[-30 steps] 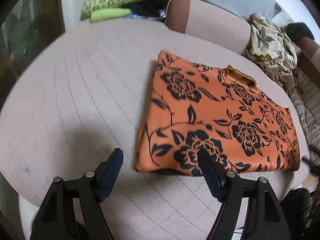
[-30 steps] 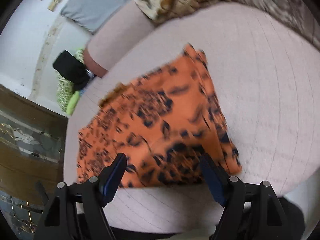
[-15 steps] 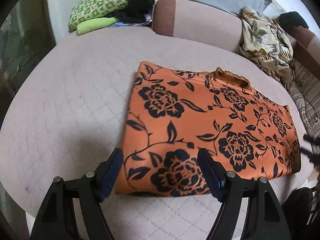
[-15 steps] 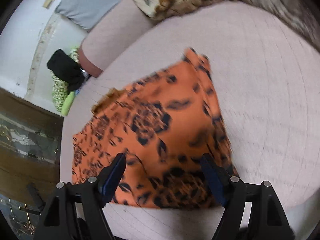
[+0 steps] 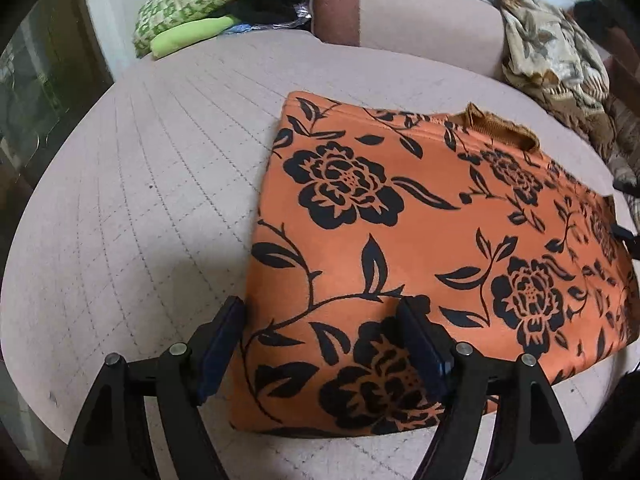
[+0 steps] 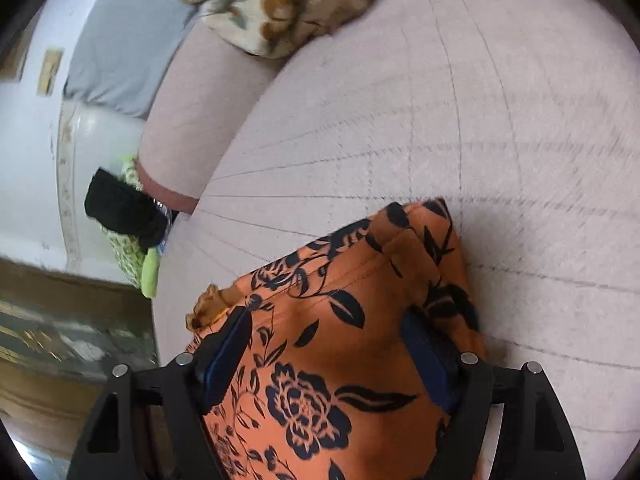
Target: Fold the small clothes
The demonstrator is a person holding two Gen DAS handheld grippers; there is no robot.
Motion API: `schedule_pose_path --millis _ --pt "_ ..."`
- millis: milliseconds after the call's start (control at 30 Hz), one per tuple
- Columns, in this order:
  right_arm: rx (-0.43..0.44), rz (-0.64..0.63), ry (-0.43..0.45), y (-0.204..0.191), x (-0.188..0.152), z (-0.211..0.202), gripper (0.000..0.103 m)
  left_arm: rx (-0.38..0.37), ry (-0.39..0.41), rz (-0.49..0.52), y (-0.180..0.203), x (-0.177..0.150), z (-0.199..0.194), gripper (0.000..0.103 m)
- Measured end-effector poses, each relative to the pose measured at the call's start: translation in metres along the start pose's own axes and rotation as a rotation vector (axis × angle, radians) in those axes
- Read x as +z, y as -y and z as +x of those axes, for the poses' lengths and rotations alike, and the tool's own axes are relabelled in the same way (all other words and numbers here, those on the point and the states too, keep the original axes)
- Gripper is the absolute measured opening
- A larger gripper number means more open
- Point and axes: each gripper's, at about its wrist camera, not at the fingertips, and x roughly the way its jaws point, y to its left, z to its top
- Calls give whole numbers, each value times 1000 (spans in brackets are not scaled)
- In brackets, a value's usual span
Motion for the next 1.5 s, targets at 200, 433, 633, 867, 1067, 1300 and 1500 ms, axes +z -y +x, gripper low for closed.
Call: schedule_pose_path --millis 200,433,633,867,1067,1300,1500 --pt "20 24 46 9 -53 -57 80 -15 45 -19 -1 -1 -20 79" --pt "109 62 -9 19 -162 -87 80 -65 58 11 26 -1 -34 79" --pt "115 200 -33 43 -181 -50 81 -103 83 88 61 -9 -57 79" --pt "144 290 79 55 -161 -57 81 -100 97 103 77 -11 -68 79" --pt "151 290 126 63 -156 -66 74 -87 88 140 93 -10 -64 79" --pt "105 259 88 68 -150 -66 48 -123 96 202 132 -2 -51 79" --pt "79 163 98 57 -151 -73 8 -143 64 262 159 -4 -29 79"
